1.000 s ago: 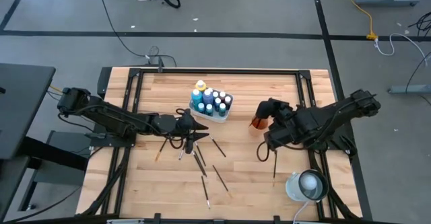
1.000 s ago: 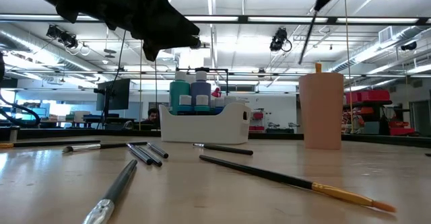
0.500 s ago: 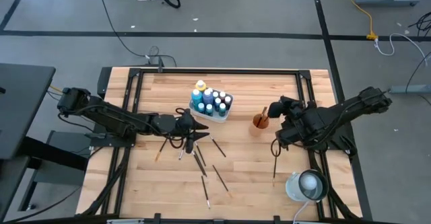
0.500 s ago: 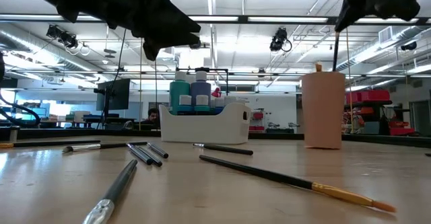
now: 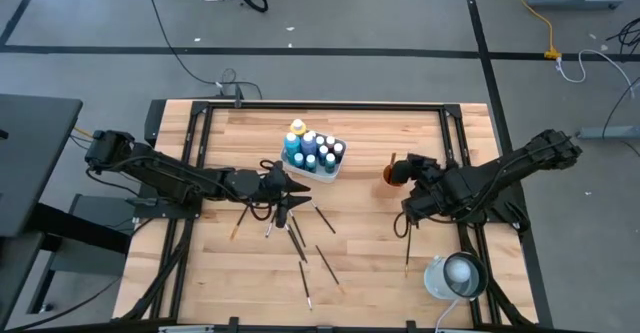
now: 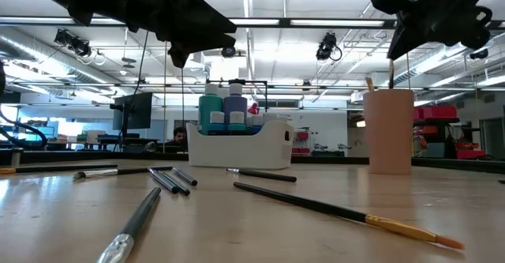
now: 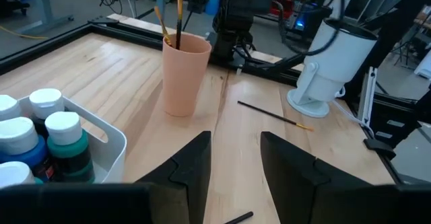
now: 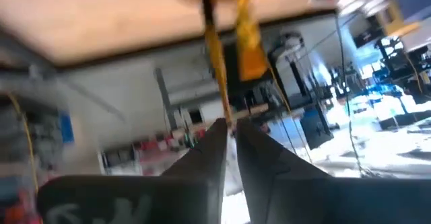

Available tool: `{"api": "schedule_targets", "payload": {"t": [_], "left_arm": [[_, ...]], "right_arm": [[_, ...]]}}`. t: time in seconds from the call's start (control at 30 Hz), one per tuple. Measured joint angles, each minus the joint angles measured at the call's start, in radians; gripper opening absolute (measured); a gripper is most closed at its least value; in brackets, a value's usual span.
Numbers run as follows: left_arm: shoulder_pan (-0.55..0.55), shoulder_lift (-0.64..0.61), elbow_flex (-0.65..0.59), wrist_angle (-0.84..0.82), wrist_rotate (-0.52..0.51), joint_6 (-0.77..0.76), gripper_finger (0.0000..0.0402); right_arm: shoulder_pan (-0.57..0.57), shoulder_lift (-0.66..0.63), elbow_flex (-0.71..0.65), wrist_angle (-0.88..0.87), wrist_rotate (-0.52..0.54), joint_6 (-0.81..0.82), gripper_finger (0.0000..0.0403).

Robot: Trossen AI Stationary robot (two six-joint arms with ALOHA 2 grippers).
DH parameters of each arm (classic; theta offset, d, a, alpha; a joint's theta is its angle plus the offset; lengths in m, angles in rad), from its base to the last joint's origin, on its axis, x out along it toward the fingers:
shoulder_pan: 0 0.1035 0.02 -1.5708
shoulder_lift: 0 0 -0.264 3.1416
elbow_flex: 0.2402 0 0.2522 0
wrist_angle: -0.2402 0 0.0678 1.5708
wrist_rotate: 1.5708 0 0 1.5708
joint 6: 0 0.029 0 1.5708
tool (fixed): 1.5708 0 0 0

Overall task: Pick & Place Paint Supplies
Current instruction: Put the gold paintbrush into the cup

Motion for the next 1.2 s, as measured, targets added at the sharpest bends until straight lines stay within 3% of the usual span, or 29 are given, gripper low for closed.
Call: {"api": "schedule_targets", "payload": {"t": [0.13,0.33,0.47,0.77,0.97,1.2], "left_arm": [[0.000,0.000,0.000,-0.001,0.001,0.002,0.0138],[0.000,0.000,0.000,-0.002,0.005,0.023,0.0138],[0.000,0.000,0.000,-0.002,0.005,0.031,0.0138],[0.000,0.000,0.000,-0.003,0.005,0.032,0.0138],[0.000,0.000,0.000,-0.003,0.005,0.033,0.0138],[0.000,0.000,0.000,-0.003,0.005,0.041,0.0138]], "right_arm": [[0.000,0.000,0.000,0.122,-0.098,-0.002,0.0049],[0.000,0.004,0.000,0.300,-0.073,0.029,0.0053],[0.001,0.004,0.000,0.426,-0.108,0.178,0.0049],[0.005,0.004,0.000,0.745,-0.537,0.761,0.0046],[0.009,0.007,0.000,0.938,-0.909,1.034,0.0049],[0.021,0.034,0.000,1.022,-0.961,1.396,0.0049]]}}
